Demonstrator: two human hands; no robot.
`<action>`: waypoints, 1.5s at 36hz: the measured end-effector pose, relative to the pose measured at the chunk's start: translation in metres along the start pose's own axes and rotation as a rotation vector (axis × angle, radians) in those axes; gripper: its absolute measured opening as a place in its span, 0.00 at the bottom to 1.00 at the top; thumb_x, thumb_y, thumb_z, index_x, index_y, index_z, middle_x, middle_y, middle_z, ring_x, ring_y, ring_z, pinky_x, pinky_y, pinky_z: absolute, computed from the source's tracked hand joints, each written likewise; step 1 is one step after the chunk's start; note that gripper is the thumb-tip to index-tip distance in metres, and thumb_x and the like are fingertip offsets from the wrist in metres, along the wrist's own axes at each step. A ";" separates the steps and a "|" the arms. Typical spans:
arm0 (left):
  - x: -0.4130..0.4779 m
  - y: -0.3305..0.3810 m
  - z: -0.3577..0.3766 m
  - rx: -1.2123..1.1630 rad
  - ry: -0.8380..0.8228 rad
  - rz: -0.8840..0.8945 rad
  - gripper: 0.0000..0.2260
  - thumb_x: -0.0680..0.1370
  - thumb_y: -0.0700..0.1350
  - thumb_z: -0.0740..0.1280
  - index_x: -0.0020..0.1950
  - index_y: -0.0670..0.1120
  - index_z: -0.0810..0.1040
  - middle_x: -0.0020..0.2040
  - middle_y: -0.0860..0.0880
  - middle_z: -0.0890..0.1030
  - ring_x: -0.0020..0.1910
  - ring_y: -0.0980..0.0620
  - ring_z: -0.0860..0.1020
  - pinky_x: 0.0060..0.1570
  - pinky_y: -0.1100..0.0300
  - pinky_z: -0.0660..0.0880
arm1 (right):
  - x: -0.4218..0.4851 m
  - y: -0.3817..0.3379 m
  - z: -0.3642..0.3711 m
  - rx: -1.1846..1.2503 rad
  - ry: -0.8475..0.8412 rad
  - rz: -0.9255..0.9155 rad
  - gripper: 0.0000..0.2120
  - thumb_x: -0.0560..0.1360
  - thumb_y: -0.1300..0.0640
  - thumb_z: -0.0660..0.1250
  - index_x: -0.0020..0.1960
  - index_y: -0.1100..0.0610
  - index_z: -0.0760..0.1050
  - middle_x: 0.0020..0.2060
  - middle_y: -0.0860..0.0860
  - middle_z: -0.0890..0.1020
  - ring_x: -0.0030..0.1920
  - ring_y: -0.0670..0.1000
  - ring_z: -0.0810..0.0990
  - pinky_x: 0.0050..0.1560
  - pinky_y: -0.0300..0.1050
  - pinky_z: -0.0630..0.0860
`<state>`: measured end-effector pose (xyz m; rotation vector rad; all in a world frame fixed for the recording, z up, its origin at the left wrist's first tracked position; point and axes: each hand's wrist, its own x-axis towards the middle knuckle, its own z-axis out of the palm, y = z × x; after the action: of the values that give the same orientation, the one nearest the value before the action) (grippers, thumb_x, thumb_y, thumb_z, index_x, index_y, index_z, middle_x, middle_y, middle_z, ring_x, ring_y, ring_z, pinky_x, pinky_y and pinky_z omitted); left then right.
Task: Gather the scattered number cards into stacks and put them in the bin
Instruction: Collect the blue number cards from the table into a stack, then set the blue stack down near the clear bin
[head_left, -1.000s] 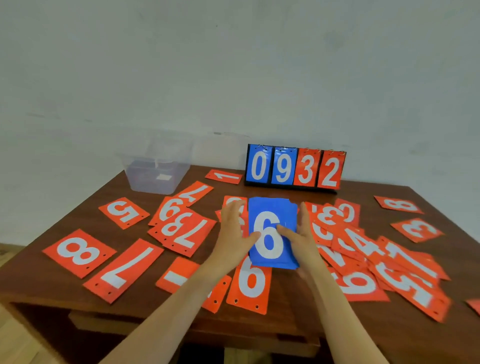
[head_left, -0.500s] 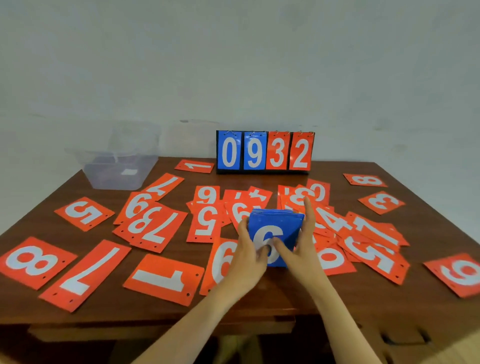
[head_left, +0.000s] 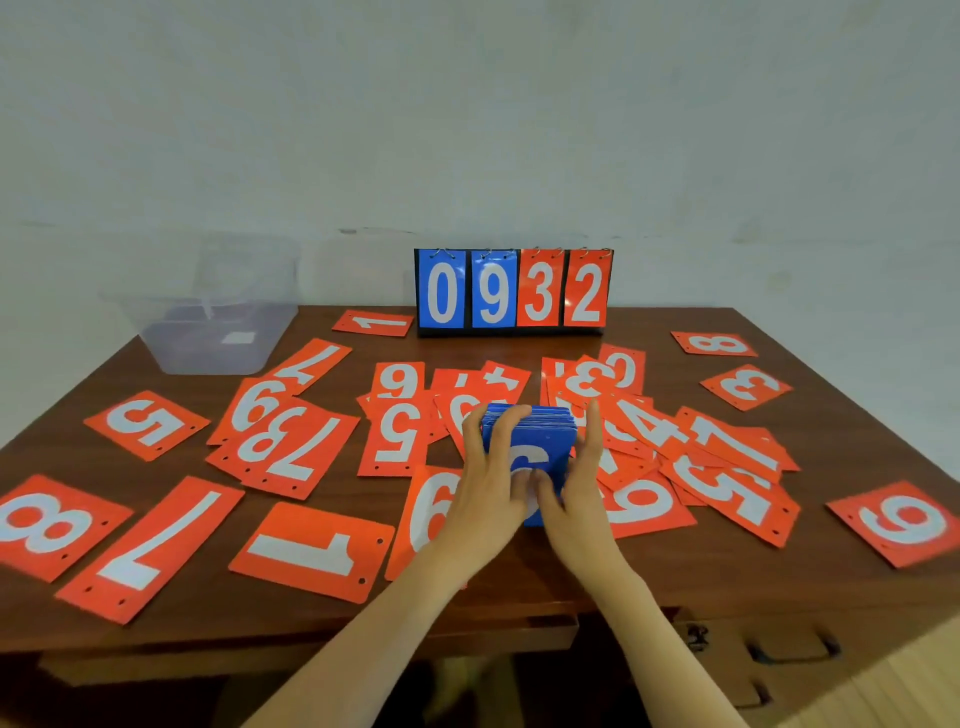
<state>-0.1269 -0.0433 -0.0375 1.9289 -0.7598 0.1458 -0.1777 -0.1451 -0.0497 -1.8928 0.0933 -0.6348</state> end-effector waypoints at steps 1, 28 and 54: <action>0.000 0.001 -0.001 -0.028 -0.005 -0.021 0.27 0.77 0.36 0.65 0.72 0.53 0.60 0.70 0.54 0.53 0.68 0.53 0.66 0.50 0.73 0.74 | 0.000 0.000 0.001 0.062 -0.014 0.045 0.29 0.79 0.65 0.59 0.71 0.44 0.50 0.59 0.39 0.70 0.59 0.37 0.74 0.48 0.26 0.73; -0.012 -0.041 -0.004 0.391 -0.168 -0.099 0.26 0.79 0.39 0.62 0.75 0.49 0.56 0.72 0.48 0.56 0.72 0.50 0.60 0.60 0.60 0.75 | 0.032 -0.023 -0.025 -1.178 -0.571 -0.057 0.22 0.79 0.53 0.60 0.71 0.54 0.59 0.70 0.52 0.68 0.70 0.53 0.66 0.69 0.48 0.62; 0.152 -0.148 -0.160 0.159 0.048 -0.293 0.27 0.72 0.30 0.62 0.70 0.42 0.65 0.63 0.40 0.71 0.60 0.43 0.73 0.55 0.55 0.73 | 0.211 -0.021 0.133 -0.331 -0.609 0.098 0.30 0.75 0.64 0.65 0.73 0.51 0.60 0.67 0.53 0.70 0.64 0.54 0.72 0.57 0.46 0.75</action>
<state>0.1132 0.0680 -0.0118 2.1569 -0.4372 0.0735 0.0599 -0.0990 0.0132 -2.3075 -0.1090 0.0483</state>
